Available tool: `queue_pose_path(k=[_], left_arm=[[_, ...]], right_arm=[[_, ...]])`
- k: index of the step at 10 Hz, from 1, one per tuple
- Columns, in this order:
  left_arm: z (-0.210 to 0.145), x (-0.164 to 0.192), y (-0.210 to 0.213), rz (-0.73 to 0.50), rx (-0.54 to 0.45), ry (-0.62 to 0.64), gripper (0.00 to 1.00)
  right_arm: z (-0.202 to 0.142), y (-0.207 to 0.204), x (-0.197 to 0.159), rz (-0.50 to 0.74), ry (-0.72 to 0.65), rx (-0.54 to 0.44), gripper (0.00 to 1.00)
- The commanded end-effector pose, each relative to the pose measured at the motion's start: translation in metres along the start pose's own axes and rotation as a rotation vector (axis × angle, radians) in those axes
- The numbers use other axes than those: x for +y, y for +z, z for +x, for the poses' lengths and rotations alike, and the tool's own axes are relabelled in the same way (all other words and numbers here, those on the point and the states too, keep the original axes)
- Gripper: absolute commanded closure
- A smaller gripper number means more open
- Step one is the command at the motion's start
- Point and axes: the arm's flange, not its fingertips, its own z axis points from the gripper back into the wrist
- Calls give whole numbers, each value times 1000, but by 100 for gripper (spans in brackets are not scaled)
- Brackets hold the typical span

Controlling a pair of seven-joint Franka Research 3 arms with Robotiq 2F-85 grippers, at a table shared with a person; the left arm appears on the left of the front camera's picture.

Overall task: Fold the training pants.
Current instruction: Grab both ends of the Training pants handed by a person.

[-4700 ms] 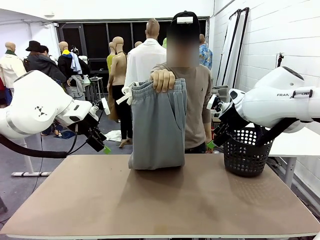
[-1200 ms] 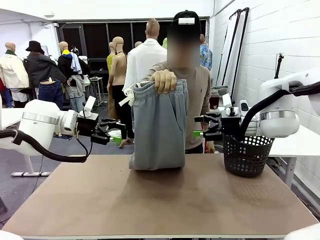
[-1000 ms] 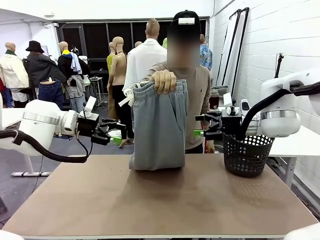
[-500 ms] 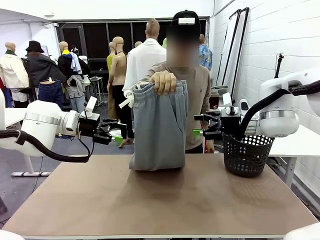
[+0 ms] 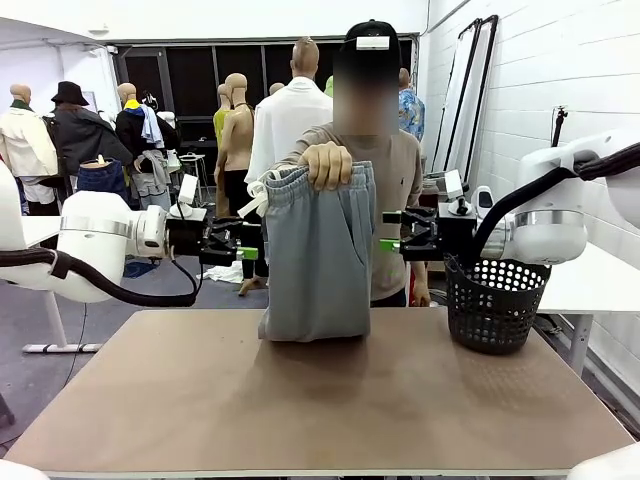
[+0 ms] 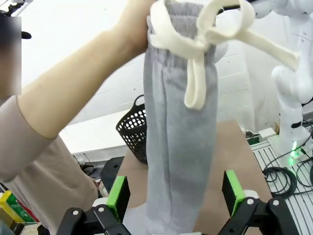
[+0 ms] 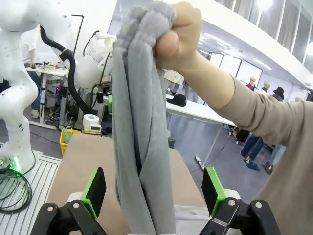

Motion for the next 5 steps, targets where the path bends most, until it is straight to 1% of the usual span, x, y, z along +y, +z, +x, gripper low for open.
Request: queue_pose_path(k=[1, 5], left_arm=[[7, -4, -7, 28, -19, -18, 0], [24, -14, -16, 40, -18, -2, 0]], right_arm=[[12, -9, -1, 33, -27, -35, 0], [29, -17, 4, 77, -45, -41, 0]])
